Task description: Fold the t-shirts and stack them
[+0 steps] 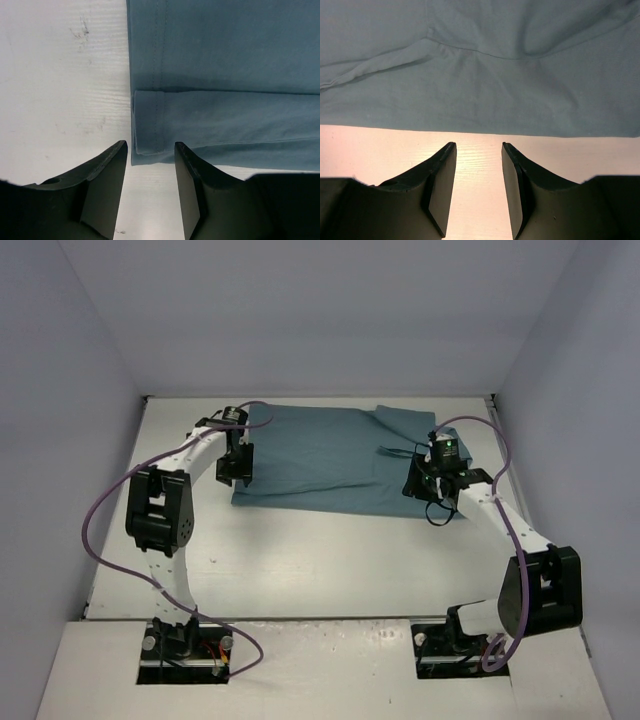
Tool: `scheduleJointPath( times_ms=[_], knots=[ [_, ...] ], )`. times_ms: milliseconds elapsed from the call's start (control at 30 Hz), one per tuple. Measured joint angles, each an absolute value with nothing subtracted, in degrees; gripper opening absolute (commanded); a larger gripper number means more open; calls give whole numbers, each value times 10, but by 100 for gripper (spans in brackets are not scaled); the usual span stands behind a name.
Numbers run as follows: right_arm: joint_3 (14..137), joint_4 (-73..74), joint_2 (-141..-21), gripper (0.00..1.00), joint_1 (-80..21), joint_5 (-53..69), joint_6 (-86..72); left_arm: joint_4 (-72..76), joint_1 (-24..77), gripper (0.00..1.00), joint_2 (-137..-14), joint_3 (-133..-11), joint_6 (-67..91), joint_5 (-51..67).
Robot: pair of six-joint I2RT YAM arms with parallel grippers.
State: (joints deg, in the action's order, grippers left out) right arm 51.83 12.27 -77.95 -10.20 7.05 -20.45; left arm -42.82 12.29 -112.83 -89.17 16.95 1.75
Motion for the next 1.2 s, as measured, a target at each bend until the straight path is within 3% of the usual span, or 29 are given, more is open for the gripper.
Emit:
scheduleJointPath(
  times_ms=[267,600,900,1200],
  knots=[
    [516,123,-780,39,-102,71,-197,-443,123,56,-1113,-891,119,3],
    [510,123,-780,39,-103,77,-194,-443,139,61,-1084,-890,-2,-40],
    [518,122,-786,38,-147,79,-187,-439,219,62,-1114,-890,-40,-76],
    [579,86,-859,38,-233,83,-180,-432,225,62,-1132,-890,-57,-84]
  ],
)
